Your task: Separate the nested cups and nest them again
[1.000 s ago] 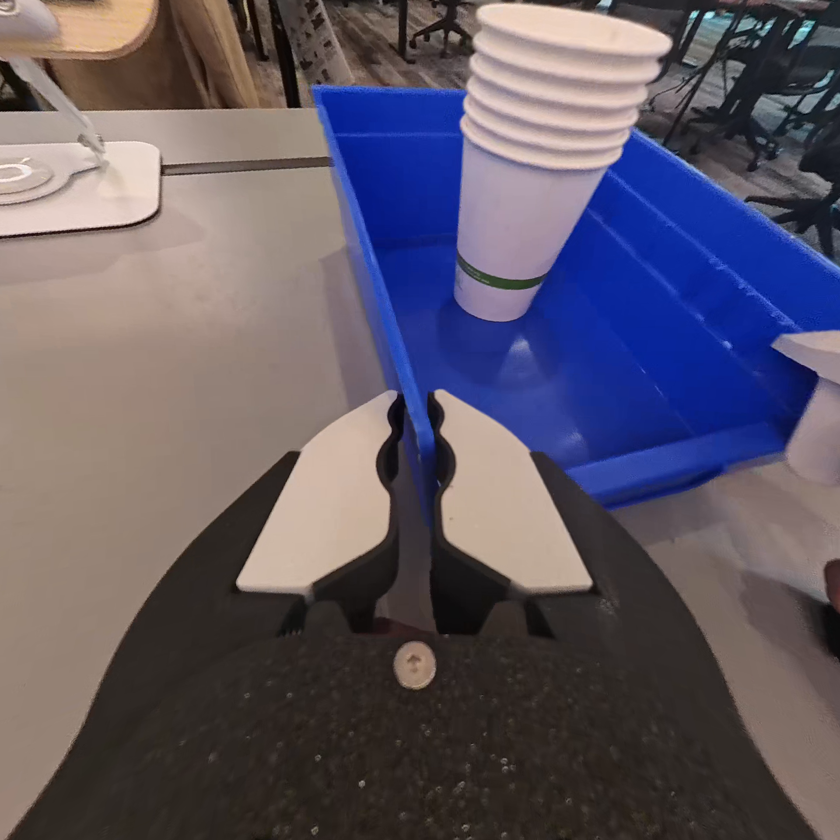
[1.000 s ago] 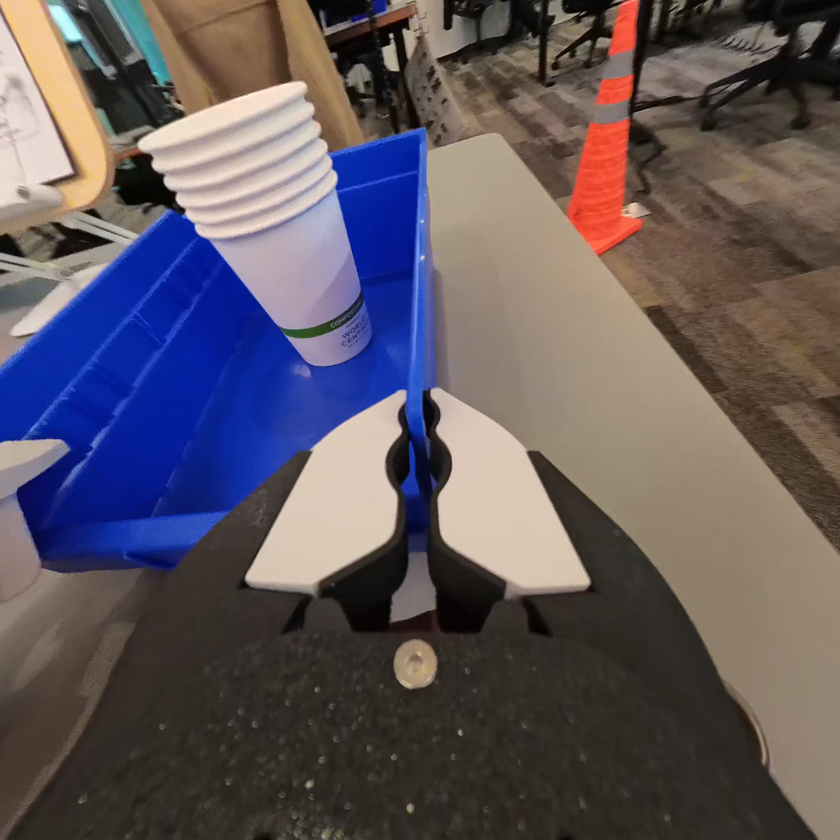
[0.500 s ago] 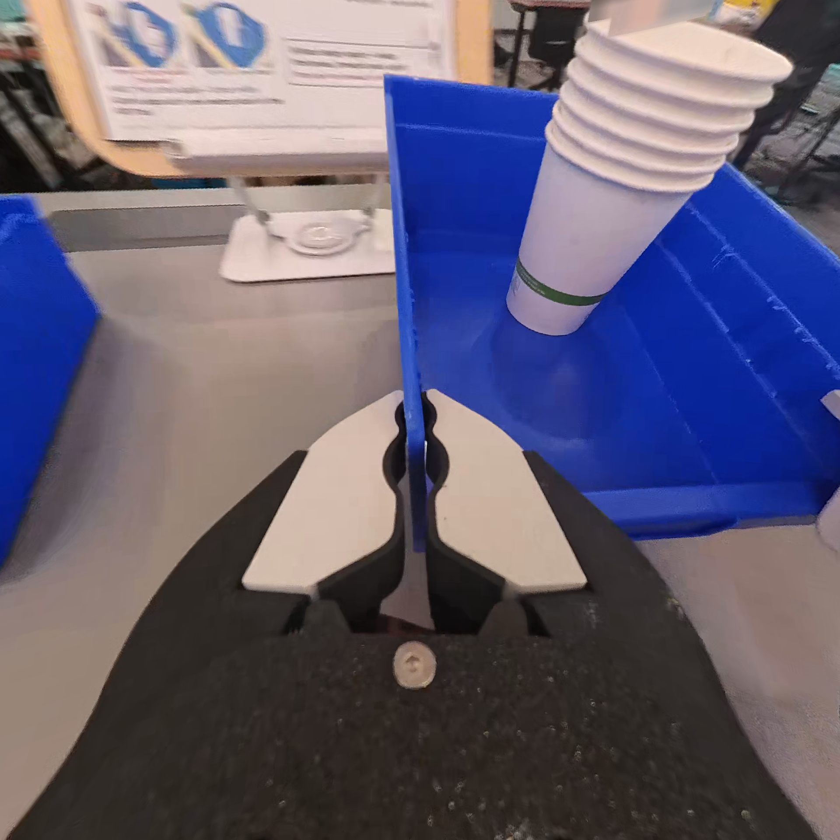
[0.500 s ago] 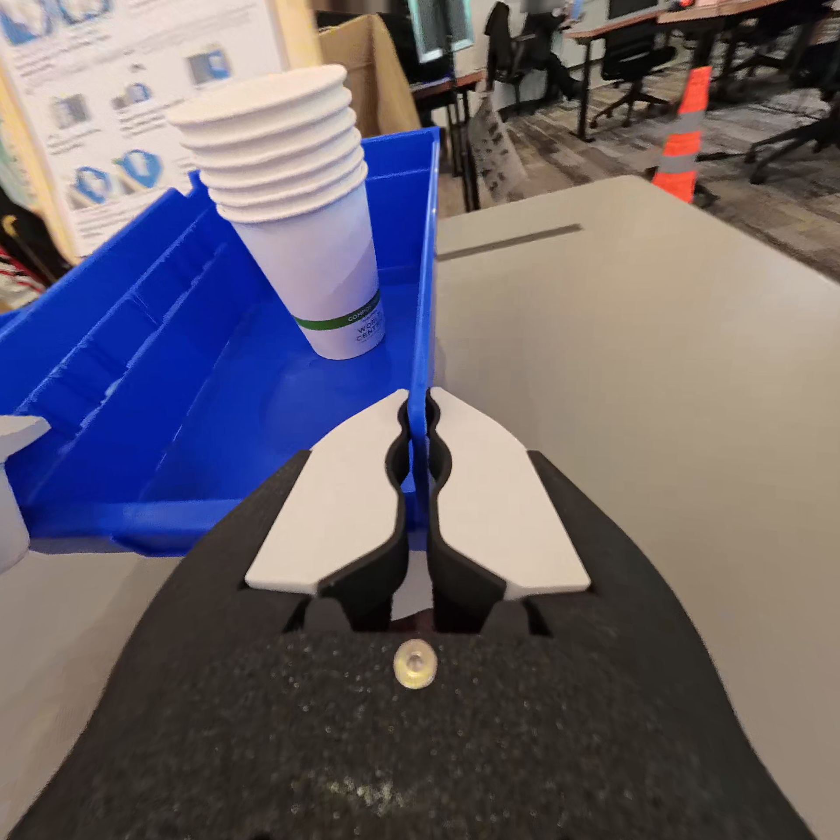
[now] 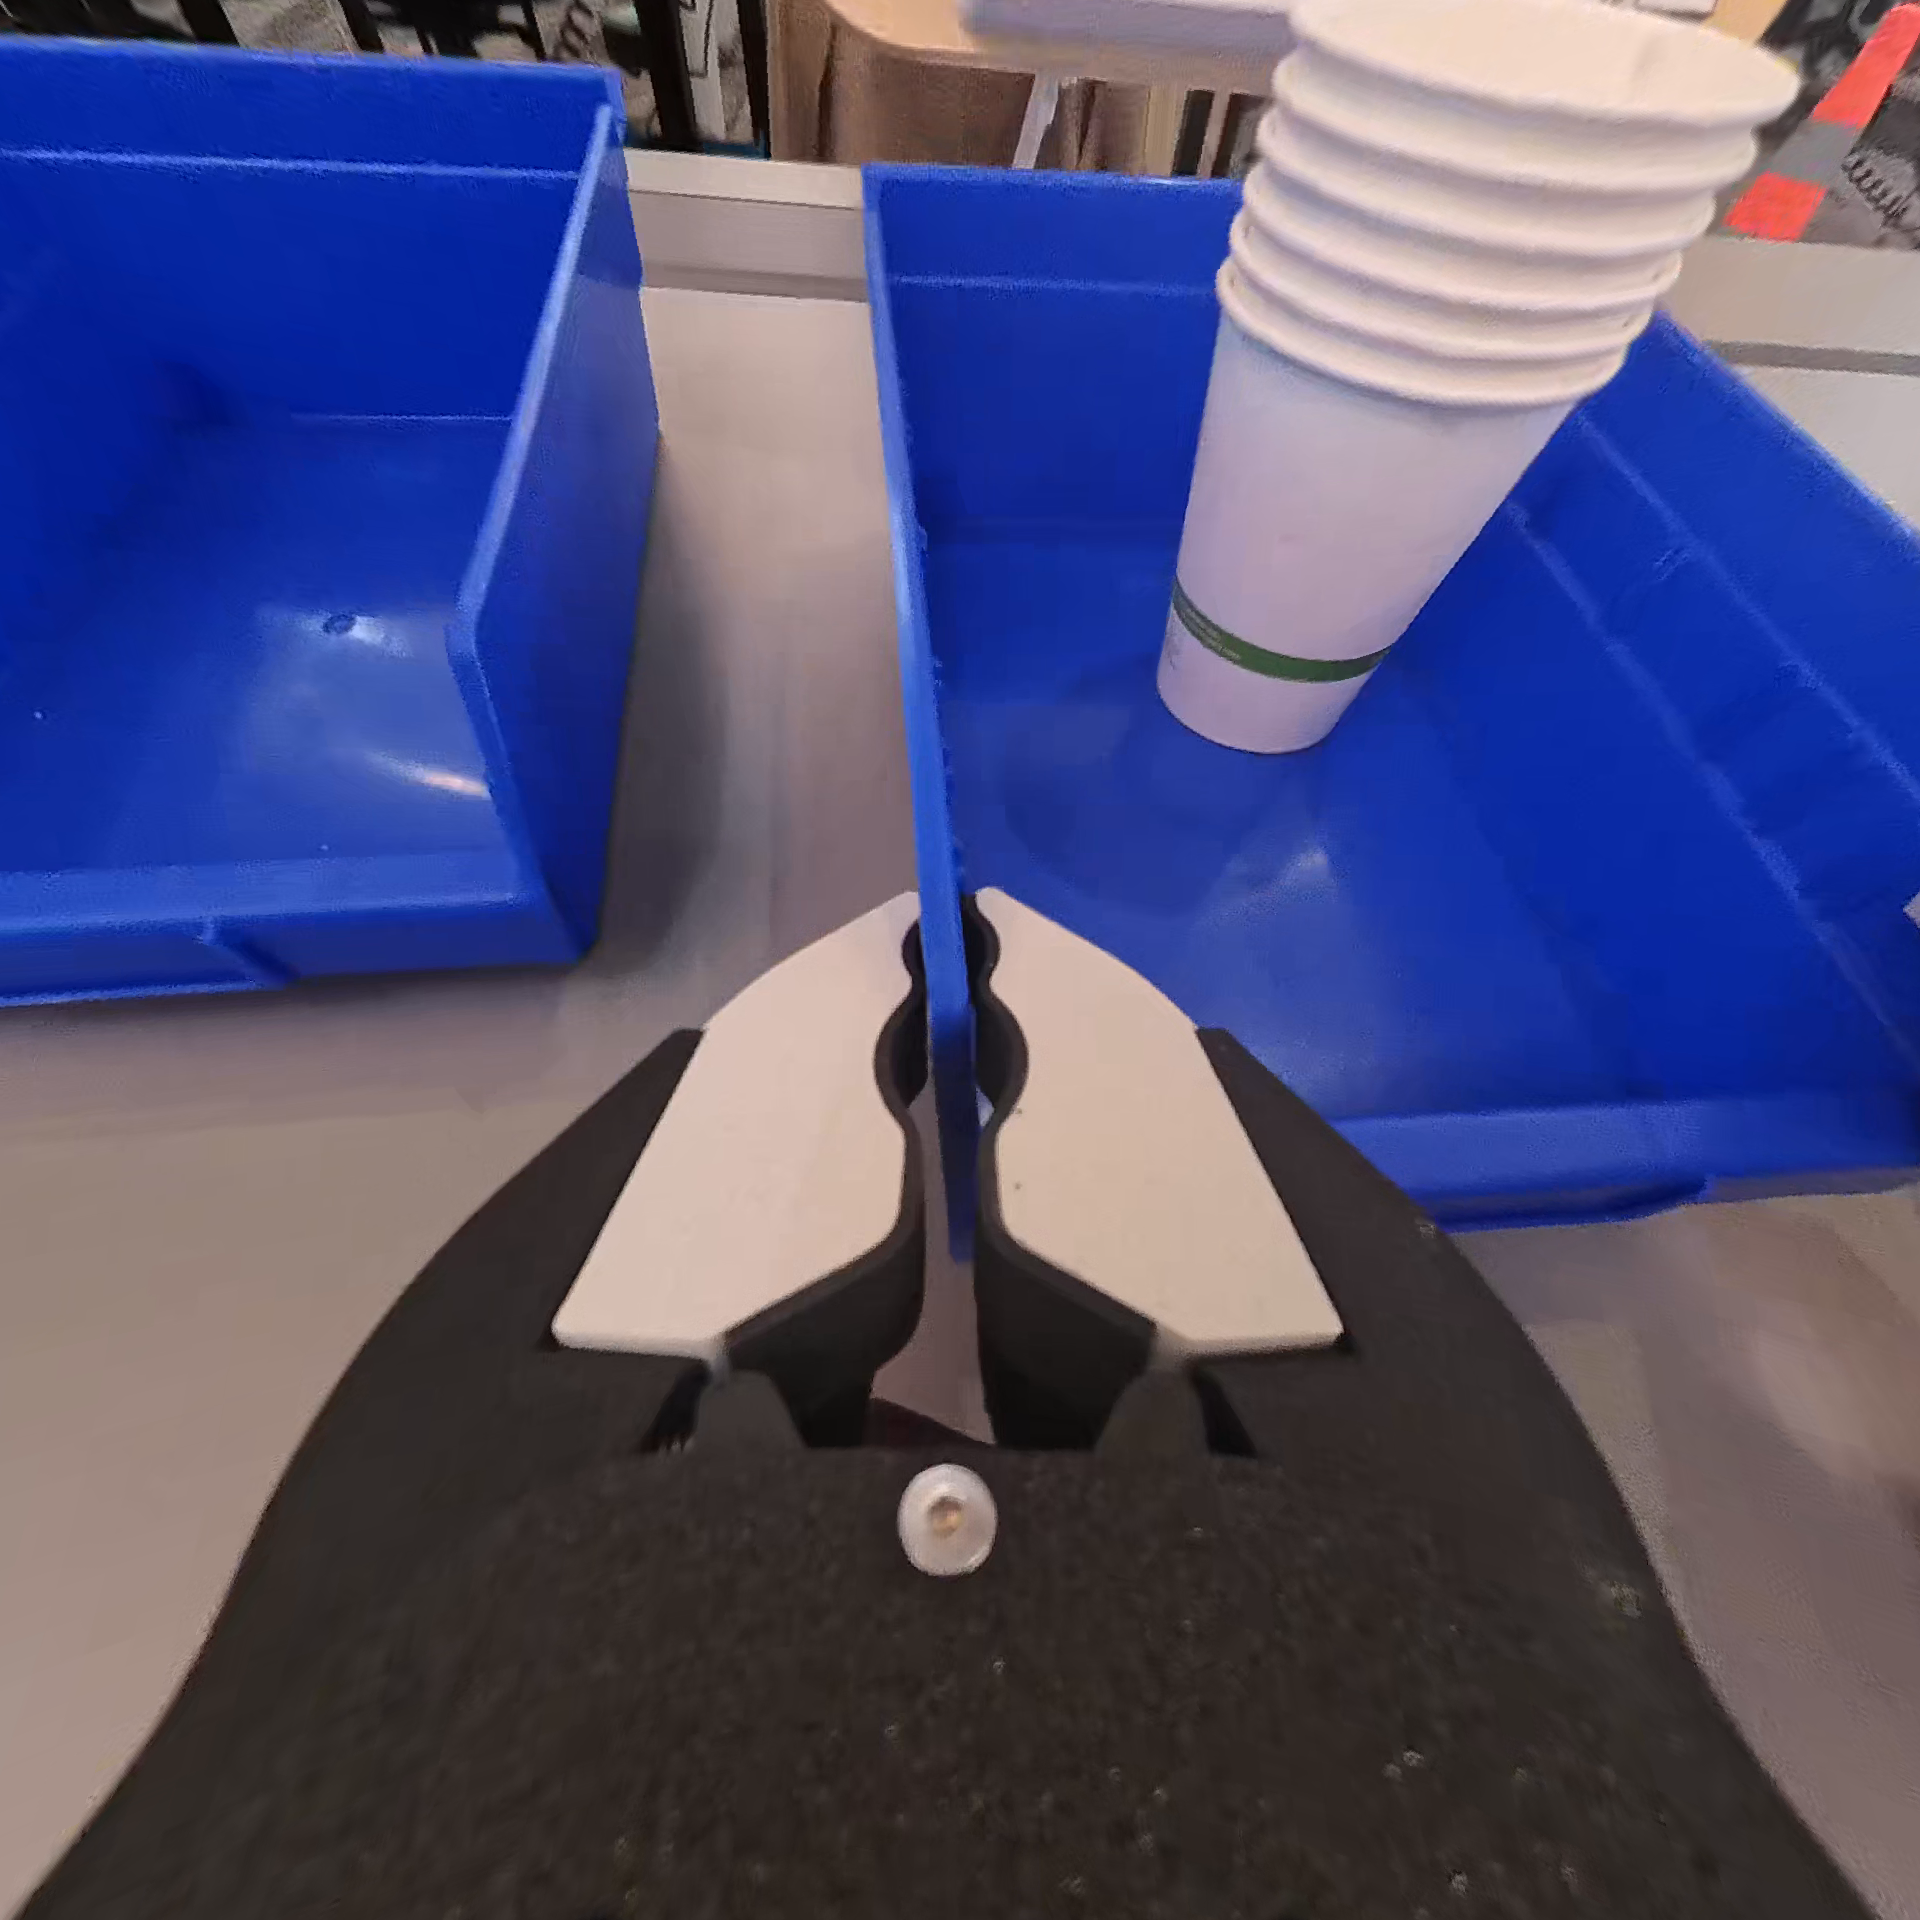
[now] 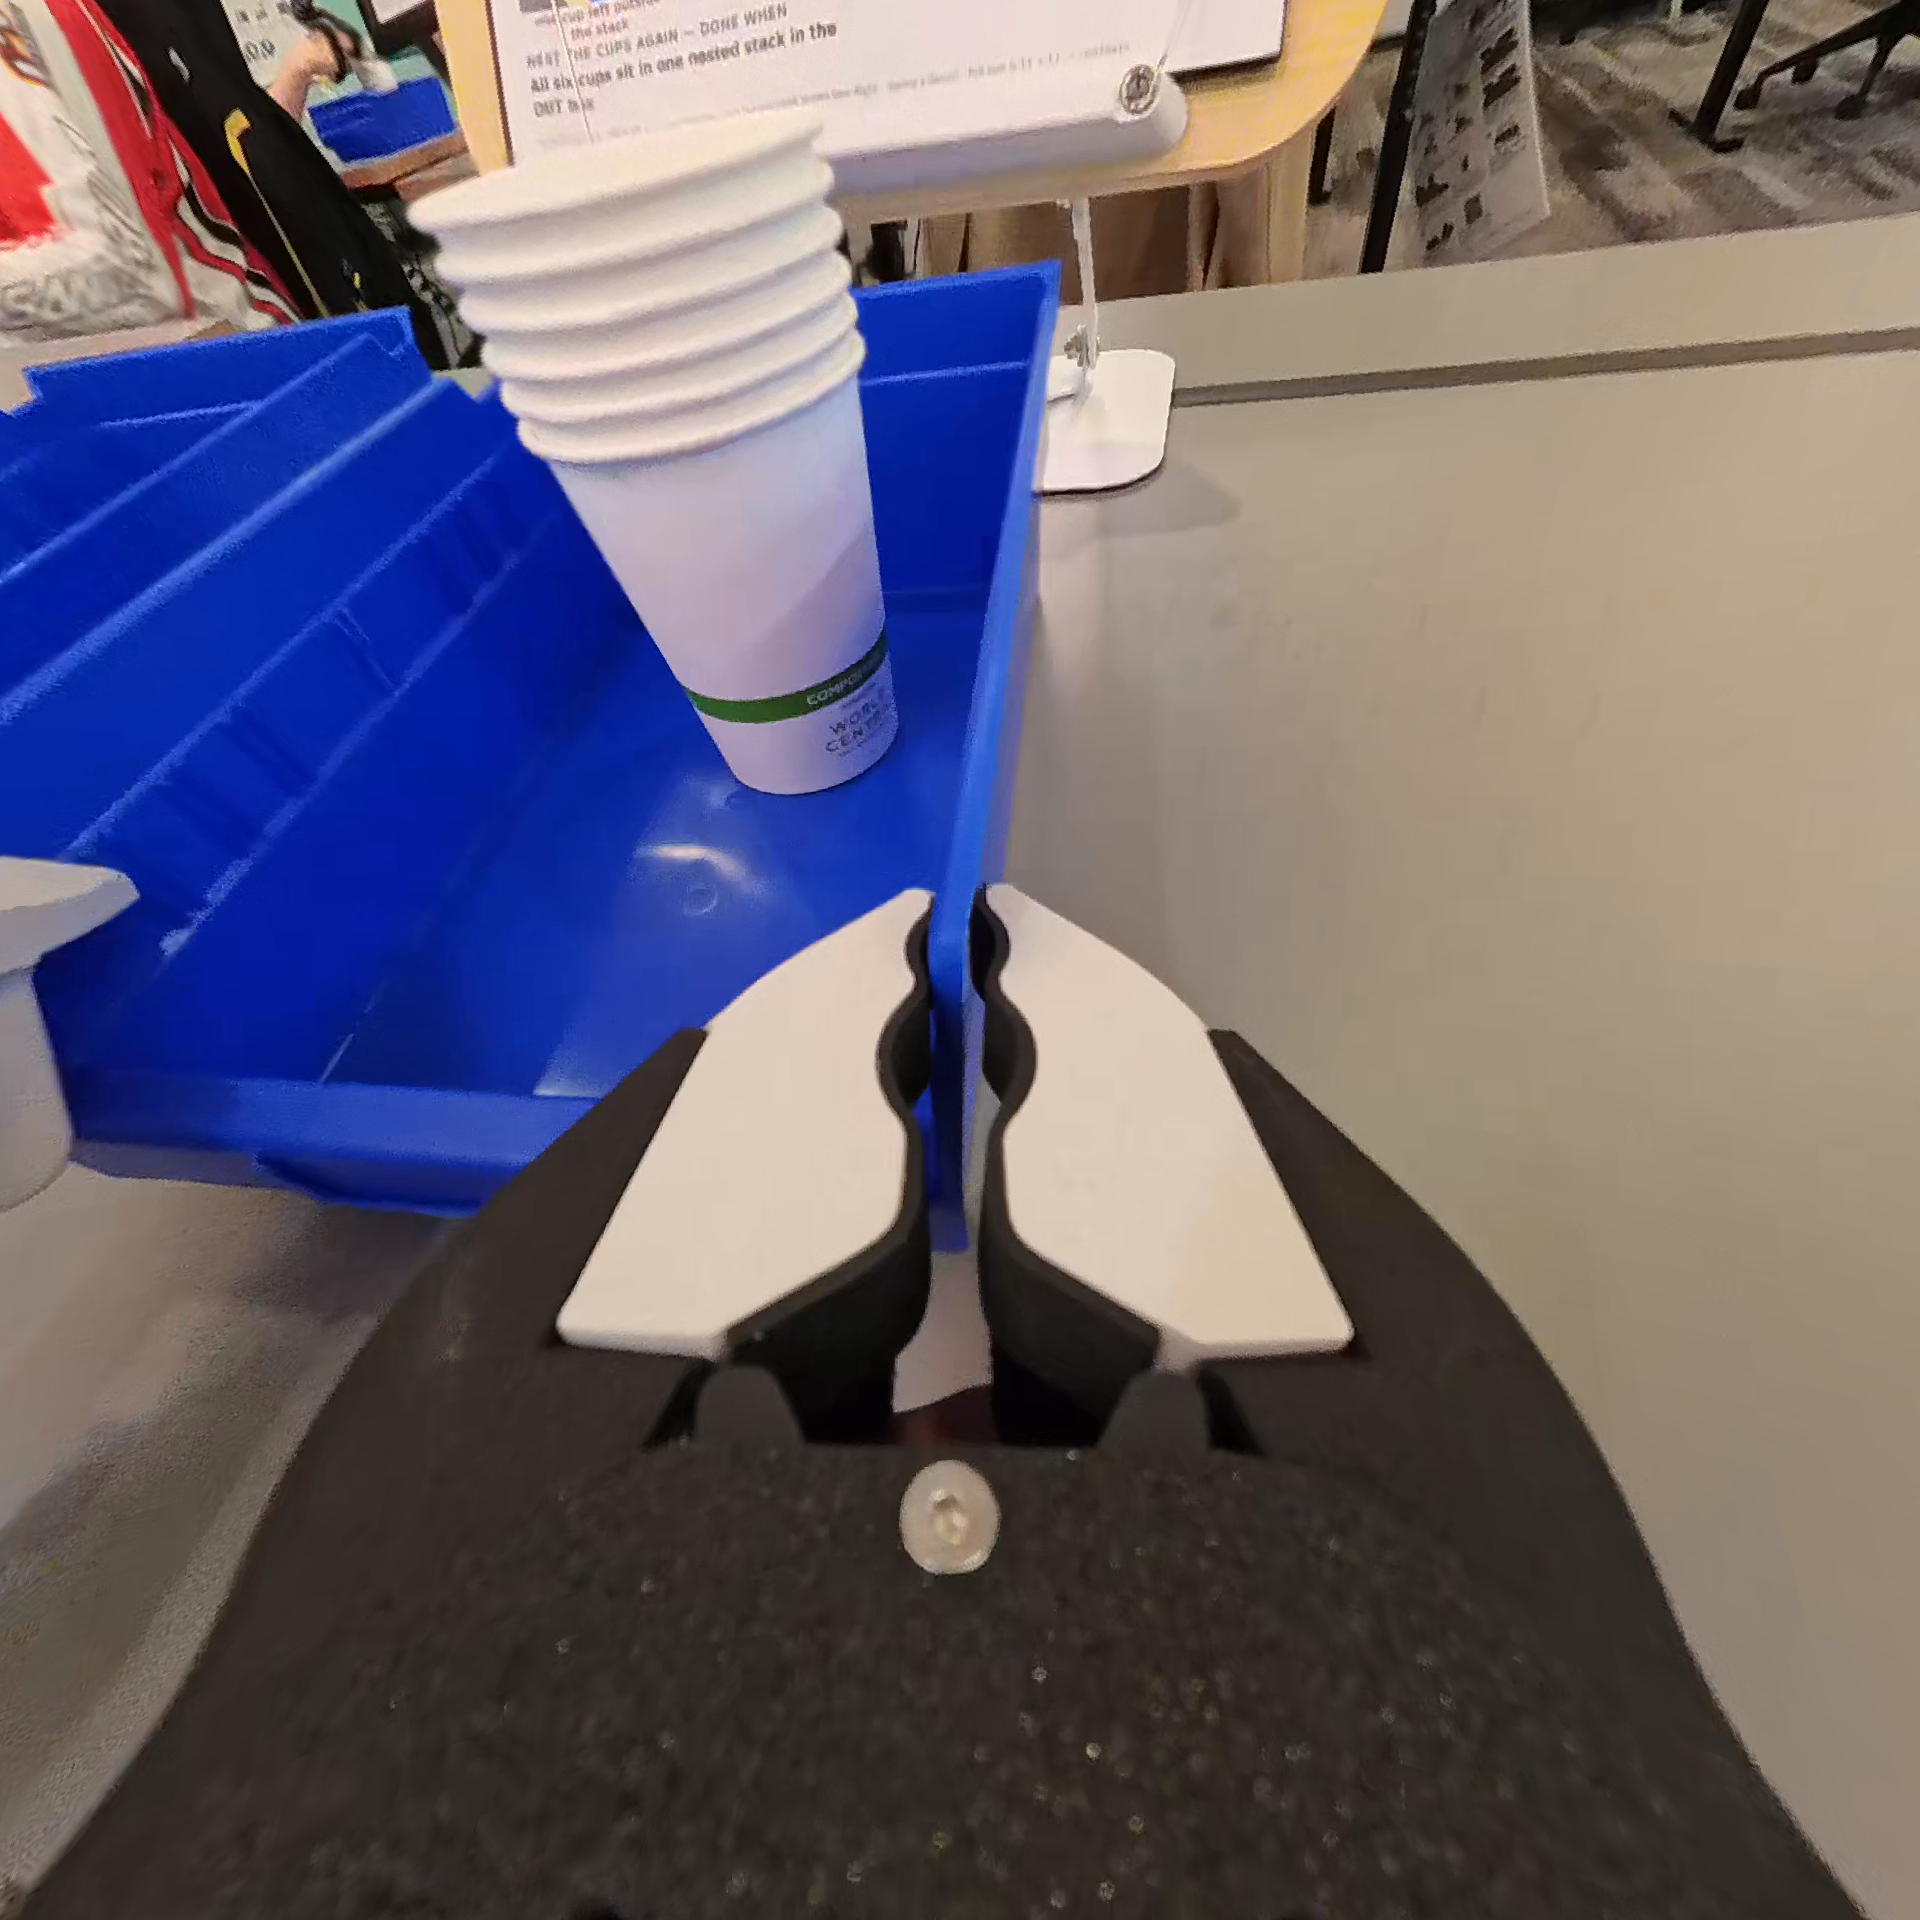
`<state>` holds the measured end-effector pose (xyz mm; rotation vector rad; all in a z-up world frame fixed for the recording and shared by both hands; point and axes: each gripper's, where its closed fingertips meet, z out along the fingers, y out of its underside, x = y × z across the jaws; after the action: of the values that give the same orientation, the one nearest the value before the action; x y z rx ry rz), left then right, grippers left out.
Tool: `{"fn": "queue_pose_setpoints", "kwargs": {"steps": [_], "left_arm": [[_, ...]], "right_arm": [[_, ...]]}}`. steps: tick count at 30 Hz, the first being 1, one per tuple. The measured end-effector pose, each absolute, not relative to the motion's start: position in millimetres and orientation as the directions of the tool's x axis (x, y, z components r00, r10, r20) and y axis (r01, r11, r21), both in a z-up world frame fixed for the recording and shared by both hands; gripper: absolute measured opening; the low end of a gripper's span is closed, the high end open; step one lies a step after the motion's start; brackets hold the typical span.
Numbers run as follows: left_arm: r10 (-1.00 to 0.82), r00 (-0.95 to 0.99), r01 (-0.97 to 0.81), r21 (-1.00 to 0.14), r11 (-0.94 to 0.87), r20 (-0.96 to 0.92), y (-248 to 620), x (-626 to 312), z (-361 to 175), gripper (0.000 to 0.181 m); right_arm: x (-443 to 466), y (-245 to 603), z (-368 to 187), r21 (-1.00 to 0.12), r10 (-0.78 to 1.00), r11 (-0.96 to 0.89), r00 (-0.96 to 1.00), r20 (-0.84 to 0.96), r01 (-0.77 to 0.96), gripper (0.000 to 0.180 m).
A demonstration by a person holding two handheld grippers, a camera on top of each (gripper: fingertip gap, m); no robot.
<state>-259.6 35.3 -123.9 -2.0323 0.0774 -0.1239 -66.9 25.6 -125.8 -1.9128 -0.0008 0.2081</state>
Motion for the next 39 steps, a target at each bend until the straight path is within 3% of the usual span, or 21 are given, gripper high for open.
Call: {"fn": "queue_pose_setpoints", "kwargs": {"steps": [5,7,9,17,22,27,39], "left_arm": [[-0.117,0.990,0.021,-0.904,-0.426,0.078,32.4,-258.6,-127.6,0.008],[-0.128,0.989,0.010,-0.909,-0.417,0.070,26.2,-262.8,-127.5,0.040],[-0.161,0.984,0.003,-0.906,-0.423,0.079,13.4,-267.3,-127.4,0.044],[-0.212,0.970,0.020,-0.906,-0.423,0.121,-33.1,-322.9,-118.5,0.049],[-0.041,0.999,-0.020,-0.926,-0.377,-0.005,-19.4,-397.1,-110.3,0.052],[0.088,0.996,0.046,-0.947,-0.318,0.019,0.4,-469.3,-93.4,0.053],[0.021,0.999,0.042,-0.932,-0.361,0.037,58.3,-509.7,-96.6,0.067]], "right_arm": [[-66.3,22.8,-125.4,-0.936,0.149,-0.333,0.974,-0.169,-0.111,0.007],[-65.2,15.9,-125.5,-0.932,0.180,-0.338,0.963,-0.201,-0.131,0.030],[-62.2,2.7,-121.4,-0.938,0.212,-0.318,0.954,-0.211,-0.137,0.037],[-59.3,-52.2,-116.0,-0.964,0.366,-0.264,0.923,-0.119,-0.019,0.036],[-53.1,-53.3,-126.9,-0.954,0.360,-0.296,0.920,-0.157,-0.047,0.030],[-61.1,-54.6,-130.9,-0.951,0.366,-0.306,0.917,-0.158,-0.041,0.028],[-75.2,-60.6,-129.5,-0.958,0.378,-0.288,0.918,-0.118,-0.004,0.026]]}}
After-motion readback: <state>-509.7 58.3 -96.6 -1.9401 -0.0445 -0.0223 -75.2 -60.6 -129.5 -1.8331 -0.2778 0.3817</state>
